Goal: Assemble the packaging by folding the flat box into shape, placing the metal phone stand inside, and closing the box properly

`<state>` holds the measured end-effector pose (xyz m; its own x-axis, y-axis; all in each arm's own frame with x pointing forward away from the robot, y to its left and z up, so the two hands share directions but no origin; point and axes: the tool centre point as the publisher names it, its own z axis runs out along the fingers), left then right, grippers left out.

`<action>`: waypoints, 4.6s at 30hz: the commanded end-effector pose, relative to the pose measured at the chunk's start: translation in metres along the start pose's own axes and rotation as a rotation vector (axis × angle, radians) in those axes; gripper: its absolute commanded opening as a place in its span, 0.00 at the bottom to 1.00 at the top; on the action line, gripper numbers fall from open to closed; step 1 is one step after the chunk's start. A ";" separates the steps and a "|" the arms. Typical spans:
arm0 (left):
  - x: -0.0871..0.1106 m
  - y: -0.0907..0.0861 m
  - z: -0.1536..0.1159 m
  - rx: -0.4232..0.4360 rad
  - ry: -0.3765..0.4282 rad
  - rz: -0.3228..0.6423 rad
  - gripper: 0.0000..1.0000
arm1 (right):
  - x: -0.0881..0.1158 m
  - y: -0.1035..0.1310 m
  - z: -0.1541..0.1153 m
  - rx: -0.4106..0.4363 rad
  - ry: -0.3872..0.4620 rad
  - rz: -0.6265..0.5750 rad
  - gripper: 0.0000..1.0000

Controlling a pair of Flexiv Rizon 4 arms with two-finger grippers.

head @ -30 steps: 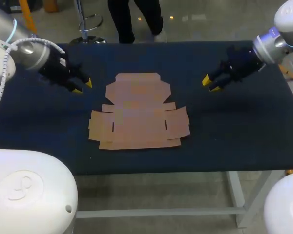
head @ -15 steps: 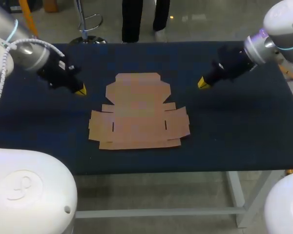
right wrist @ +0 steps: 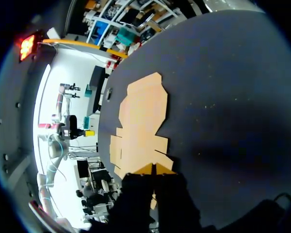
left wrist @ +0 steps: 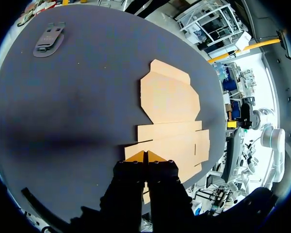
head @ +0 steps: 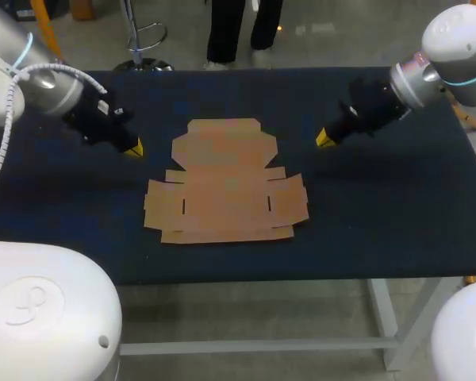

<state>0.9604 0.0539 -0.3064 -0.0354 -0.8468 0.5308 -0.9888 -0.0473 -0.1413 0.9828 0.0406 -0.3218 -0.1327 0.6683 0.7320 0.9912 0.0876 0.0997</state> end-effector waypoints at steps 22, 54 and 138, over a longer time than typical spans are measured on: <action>-0.005 0.003 0.024 0.085 -0.088 0.154 0.00 | -0.008 0.011 0.029 -0.018 -0.077 -0.004 0.00; -0.026 -0.009 0.061 0.077 -0.054 0.208 0.00 | -0.035 0.016 0.077 0.025 -0.092 0.113 0.00; -0.031 -0.023 0.112 -0.017 0.098 0.258 0.00 | -0.033 0.018 0.122 -0.022 0.016 0.134 0.00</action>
<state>0.9959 0.0221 -0.4112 -0.3006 -0.7754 0.5553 -0.9457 0.1670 -0.2787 1.0038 0.1106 -0.4252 0.0029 0.6664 0.7456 0.9996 -0.0229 0.0166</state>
